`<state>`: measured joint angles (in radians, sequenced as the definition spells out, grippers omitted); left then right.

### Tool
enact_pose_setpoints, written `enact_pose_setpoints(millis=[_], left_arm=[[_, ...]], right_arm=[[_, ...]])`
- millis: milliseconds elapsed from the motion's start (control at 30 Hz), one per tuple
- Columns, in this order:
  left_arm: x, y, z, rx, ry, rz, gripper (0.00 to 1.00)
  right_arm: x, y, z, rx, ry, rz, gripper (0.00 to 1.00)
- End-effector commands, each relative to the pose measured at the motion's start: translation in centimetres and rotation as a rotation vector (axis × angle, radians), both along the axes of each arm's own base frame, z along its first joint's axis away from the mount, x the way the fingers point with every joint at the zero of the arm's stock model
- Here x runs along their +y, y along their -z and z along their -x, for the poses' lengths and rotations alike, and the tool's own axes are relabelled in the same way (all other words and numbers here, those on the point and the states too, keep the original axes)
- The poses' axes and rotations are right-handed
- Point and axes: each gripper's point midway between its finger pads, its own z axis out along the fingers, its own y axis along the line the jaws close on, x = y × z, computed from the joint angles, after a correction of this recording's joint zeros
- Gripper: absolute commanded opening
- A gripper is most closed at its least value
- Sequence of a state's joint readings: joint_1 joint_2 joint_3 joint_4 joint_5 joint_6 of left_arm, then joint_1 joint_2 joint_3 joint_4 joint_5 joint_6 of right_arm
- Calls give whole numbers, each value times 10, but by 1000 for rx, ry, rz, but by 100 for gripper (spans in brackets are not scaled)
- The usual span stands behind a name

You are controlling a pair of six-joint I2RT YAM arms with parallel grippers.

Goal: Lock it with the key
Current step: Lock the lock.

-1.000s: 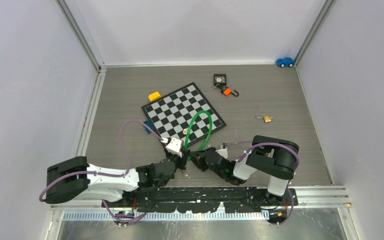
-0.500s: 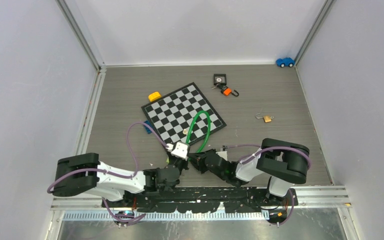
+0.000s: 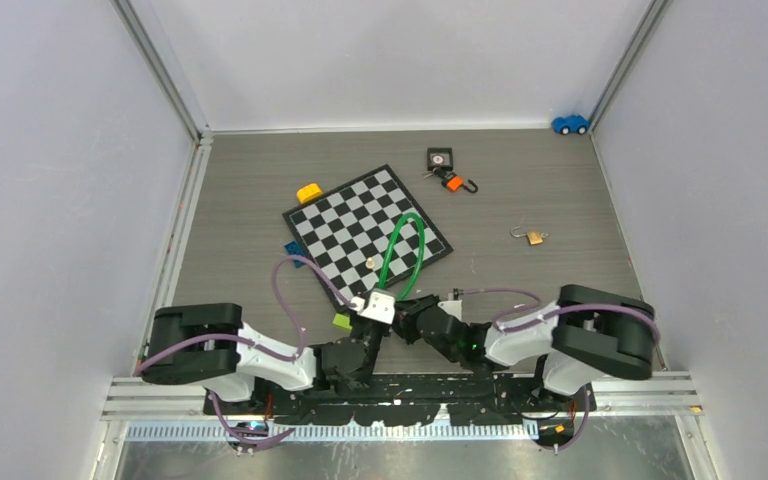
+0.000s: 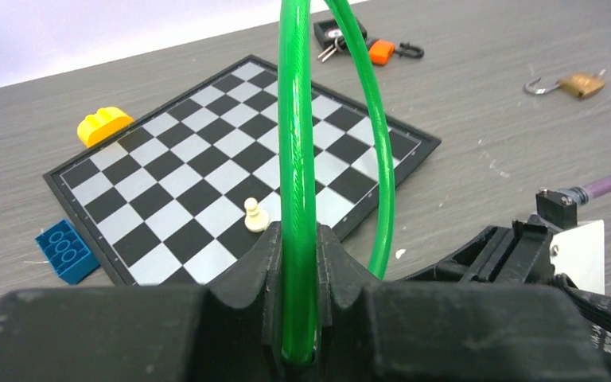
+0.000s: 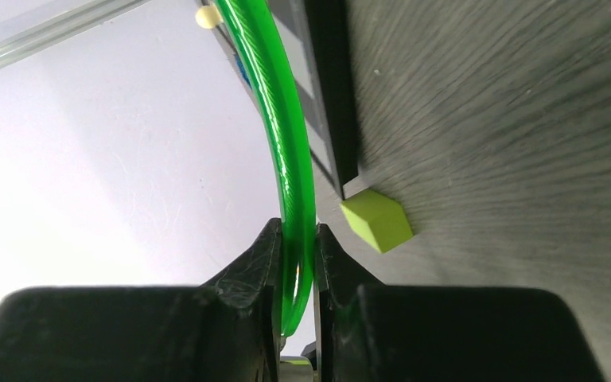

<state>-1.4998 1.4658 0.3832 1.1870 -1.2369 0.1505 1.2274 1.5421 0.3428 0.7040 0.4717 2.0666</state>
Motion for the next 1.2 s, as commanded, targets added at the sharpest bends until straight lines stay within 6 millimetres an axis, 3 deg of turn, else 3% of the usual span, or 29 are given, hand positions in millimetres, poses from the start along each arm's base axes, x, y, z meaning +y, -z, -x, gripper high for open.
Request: enact_pose_setpoints(millis=[0, 233, 500, 700, 900, 1167], left_arm=[[-20, -42, 2, -19, 49, 233, 0], [-15, -31, 1, 15, 25, 256, 0], [-10, -25, -2, 61, 14, 302, 0], [-17, -24, 0, 122, 78, 324, 1], [-25, -23, 6, 161, 136, 331, 14], [-34, -22, 11, 200, 178, 336, 15]], right_arm=[[23, -84, 30, -66, -117, -213, 0], [6, -123, 34, -156, -105, -150, 0], [-19, -149, 37, -251, -45, -46, 0], [-36, -153, 32, -308, 1, 69, 0], [-54, -168, 26, -382, 56, 192, 0], [-72, -179, 22, -440, 98, 299, 0]])
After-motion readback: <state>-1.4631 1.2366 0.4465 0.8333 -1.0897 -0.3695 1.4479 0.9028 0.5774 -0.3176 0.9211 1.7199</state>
